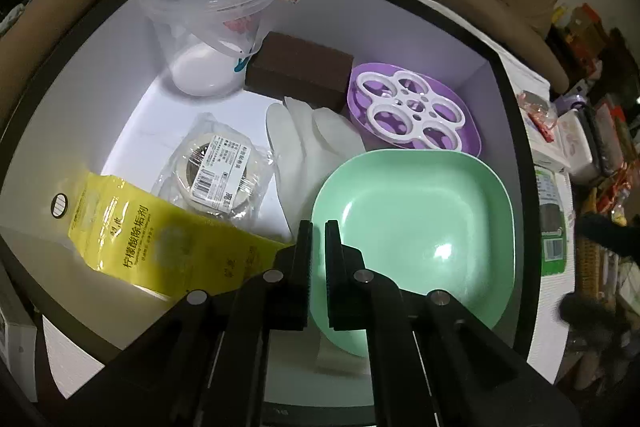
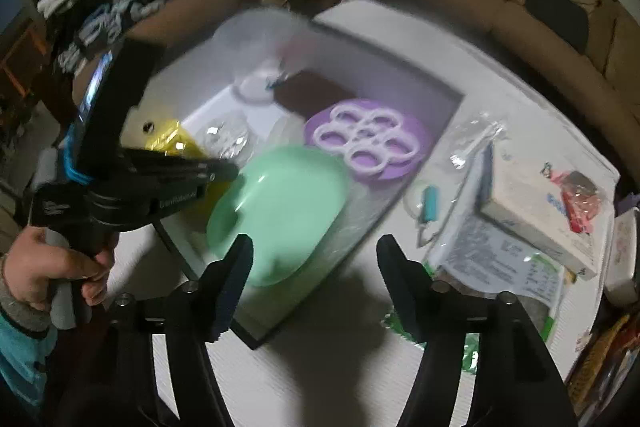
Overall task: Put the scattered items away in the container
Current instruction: 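Carry the plate into the black box and open both grippers, then withdraw both grippers back over the green seaweed bag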
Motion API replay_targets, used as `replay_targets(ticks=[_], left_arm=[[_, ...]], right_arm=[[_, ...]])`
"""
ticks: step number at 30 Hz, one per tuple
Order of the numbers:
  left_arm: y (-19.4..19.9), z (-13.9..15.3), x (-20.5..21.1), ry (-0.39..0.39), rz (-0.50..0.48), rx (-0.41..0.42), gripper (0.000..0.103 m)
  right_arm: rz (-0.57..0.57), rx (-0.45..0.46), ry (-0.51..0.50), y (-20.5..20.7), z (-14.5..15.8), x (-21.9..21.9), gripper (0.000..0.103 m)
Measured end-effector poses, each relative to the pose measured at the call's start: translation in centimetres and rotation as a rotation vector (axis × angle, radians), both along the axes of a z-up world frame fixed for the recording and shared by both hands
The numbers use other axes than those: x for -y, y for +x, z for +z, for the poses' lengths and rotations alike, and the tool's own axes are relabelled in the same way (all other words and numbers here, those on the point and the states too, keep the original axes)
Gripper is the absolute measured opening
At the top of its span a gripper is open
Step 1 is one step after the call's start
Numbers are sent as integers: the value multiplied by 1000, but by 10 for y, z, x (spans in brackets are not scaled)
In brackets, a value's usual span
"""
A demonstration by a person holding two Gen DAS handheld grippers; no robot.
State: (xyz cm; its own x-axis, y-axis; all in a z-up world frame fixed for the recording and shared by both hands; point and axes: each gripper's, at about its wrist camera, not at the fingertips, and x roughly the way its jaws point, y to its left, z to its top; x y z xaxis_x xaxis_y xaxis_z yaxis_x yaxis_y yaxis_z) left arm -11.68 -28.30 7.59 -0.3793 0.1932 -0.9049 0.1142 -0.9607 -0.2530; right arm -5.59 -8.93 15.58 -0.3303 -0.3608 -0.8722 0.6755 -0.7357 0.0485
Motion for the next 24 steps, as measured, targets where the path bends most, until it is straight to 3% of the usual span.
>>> replay_targets(ticks=[5, 15, 17, 22, 24], left_arm=[[-2, -2, 0, -12, 7, 10, 5], [15, 36, 34, -47, 69, -77, 7], [21, 42, 31, -43, 59, -99, 11], [36, 51, 10, -21, 35, -138, 49], [39, 52, 0, -3, 26, -142, 50]], right_arm=[[-25, -12, -17, -3, 5, -9, 67], [-28, -1, -41, 1, -4, -17, 67], [-33, 0, -54, 1, -4, -22, 67], [-57, -2, -85, 4, 1, -40, 67], [-63, -7, -88, 5, 3, -45, 67]])
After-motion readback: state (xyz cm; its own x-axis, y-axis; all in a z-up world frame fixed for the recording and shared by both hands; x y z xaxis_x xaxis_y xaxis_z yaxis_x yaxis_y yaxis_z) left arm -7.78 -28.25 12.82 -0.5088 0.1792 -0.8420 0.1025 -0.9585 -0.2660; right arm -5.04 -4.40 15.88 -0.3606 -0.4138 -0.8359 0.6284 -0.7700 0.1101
